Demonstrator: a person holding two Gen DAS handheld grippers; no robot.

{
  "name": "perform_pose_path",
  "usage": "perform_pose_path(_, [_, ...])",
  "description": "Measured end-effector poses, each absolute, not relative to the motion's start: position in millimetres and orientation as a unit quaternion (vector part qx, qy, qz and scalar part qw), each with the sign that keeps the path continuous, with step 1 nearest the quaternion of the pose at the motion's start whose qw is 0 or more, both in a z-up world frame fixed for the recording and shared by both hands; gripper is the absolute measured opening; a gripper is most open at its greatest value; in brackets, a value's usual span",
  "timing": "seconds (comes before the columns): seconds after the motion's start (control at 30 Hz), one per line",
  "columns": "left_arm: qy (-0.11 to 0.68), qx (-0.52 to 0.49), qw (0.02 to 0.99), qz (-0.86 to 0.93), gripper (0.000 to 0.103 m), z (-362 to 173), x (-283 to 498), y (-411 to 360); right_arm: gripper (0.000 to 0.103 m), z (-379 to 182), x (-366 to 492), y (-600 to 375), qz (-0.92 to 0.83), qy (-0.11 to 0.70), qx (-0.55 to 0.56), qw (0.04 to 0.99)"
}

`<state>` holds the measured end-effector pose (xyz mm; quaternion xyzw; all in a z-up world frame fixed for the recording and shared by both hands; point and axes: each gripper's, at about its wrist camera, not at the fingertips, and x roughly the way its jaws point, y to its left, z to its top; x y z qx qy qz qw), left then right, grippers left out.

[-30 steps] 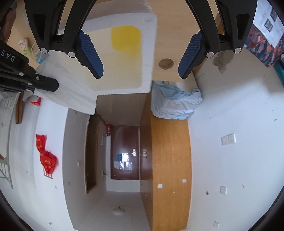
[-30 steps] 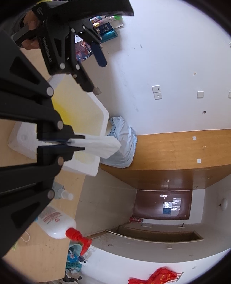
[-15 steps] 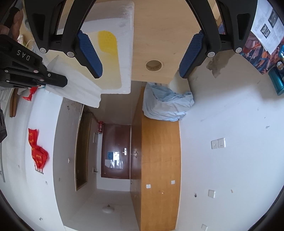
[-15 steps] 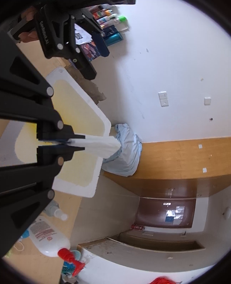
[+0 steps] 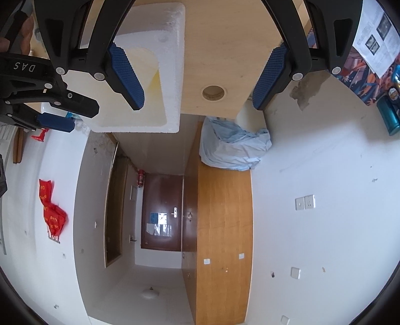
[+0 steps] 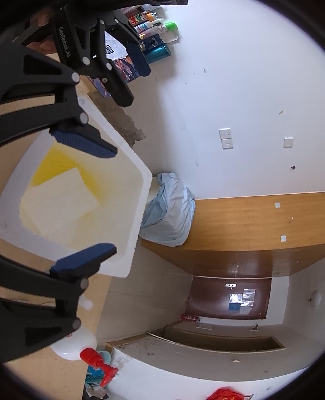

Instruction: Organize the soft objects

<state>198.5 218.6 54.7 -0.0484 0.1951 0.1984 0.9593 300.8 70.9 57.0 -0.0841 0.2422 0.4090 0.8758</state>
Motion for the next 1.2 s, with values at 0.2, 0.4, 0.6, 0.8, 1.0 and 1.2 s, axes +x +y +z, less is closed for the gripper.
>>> perform_pose_path(0.2, [0.196, -0.049, 0.96, 0.196, 0.089, 56, 198, 216, 0.081, 58, 302, 68, 0.409, 0.248, -0.074, 0.875])
perform_pose_path(0.4, [0.189, -0.053, 0.962, 0.192, 0.089, 62, 189, 208, 0.091, 63, 296, 56, 0.408, 0.244, -0.063, 0.877])
perform_pose_path(0.6, [0.182, -0.046, 0.965, 0.184, 0.089, 70, 177, 191, 0.102, 68, 286, 44, 0.401, 0.239, -0.057, 0.882])
perform_pose_path(0.8, [0.171, -0.05, 0.968, 0.175, 0.089, 80, 159, 179, 0.103, 74, 267, 25, 0.397, 0.231, -0.05, 0.887])
perform_pose_path(1.0, [0.167, -0.046, 0.971, 0.167, 0.089, 87, 141, 161, 0.103, 77, 249, 1, 0.382, 0.22, -0.043, 0.897])
perform_pose_path(1.2, [0.159, -0.046, 0.974, 0.156, 0.09, 89, 118, 142, 0.103, 81, 228, -19, 0.381, 0.21, -0.031, 0.9])
